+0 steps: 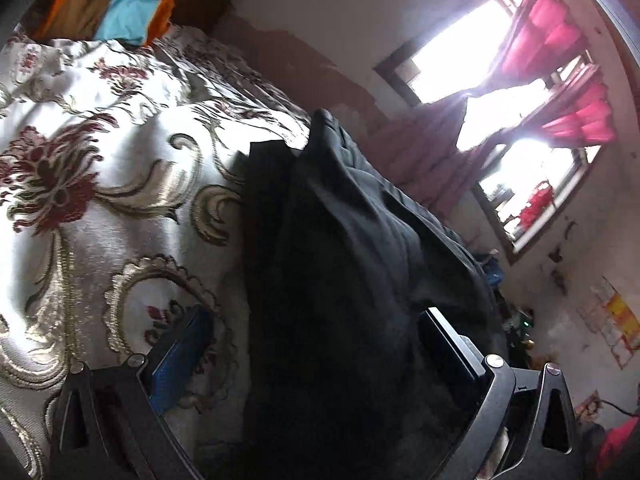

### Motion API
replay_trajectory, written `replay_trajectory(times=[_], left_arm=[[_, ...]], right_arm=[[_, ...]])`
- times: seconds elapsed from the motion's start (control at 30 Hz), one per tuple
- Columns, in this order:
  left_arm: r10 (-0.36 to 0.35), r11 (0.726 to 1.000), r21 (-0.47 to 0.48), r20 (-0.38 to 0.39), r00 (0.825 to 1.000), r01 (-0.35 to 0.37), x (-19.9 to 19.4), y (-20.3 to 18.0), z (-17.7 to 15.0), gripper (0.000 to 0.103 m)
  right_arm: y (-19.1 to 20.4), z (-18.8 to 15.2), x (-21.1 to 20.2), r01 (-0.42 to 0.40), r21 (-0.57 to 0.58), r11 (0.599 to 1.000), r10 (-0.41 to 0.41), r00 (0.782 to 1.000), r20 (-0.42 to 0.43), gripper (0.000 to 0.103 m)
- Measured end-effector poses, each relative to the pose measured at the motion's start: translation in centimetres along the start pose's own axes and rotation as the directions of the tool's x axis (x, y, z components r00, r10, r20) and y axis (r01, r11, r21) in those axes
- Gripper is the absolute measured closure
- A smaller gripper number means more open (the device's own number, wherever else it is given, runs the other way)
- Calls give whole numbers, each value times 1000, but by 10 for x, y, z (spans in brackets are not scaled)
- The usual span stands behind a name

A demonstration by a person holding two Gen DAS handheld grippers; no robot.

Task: Fold large clothes

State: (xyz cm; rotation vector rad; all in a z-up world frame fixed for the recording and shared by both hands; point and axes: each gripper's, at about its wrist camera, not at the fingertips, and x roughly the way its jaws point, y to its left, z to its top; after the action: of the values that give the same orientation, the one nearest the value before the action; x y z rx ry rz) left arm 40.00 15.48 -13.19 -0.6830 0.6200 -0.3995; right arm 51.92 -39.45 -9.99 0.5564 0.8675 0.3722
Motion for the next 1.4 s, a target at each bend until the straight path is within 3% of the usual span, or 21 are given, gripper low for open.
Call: replay_trajectory(times=[0.17, 0.27, 0.33, 0.43, 0.5, 0.6, 0.7, 0.87, 0.93, 1.0, 1.17, 1.3, 1.4], left_arm=[[-75, 997, -9, -91, 993, 75, 5, -3, -2, 1], [11, 999, 44, -181, 983, -3, 19, -18, -3, 1], [40, 999, 36, -194, 980, -34, 22, -25, -2, 1], [56, 997, -33, -181, 982, -63, 22, -27, 0, 2], [90, 990, -91, -158, 983, -105, 21, -27, 1, 23], [138, 969, -186, -137, 981, -162, 16, -29, 3, 41], [186, 957, -201, -132, 974, -210, 10, -35, 5, 57], [278, 949, -125, -94, 956, -288, -4, -72, 9, 78], [253, 959, -115, -70, 965, -259, -13, -88, 9, 79], [276, 960, -37, -63, 959, -279, -15, -111, 13, 79], [268, 961, 82, -52, 962, -263, -12, -160, 17, 80], [193, 977, 102, -62, 979, -186, 2, -191, 15, 80], [127, 984, 135, -63, 990, -118, 17, -222, 4, 80]], right_arm=[[8, -1, 3, 36, 13, 999, -35, 999, -25, 1], [16, -4, 3, 70, 29, 997, -69, 997, -34, 1], [19, -5, 4, 93, 36, 995, -92, 995, -35, 5], [24, -9, -3, 126, 49, 991, -125, 992, -25, 23], [26, -13, -10, 125, 68, 990, -124, 992, -12, 42], [35, -21, -22, 117, 75, 990, -118, 993, 4, 62], [47, -26, -35, 129, 54, 990, -131, 991, 30, 71], [68, -36, -74, 96, 20, 995, -98, 983, 152, 80], [70, -37, -92, 60, 29, 998, -65, 980, 187, 82], [75, -38, -112, 51, 7, 999, -51, 975, 217, 82], [86, -40, -180, 94, -71, 993, -66, 941, 333, 83], [79, -48, -238, 172, -89, 981, -119, 898, 423, 83], [59, -54, -267, 222, -41, 974, -178, 869, 462, 83]])
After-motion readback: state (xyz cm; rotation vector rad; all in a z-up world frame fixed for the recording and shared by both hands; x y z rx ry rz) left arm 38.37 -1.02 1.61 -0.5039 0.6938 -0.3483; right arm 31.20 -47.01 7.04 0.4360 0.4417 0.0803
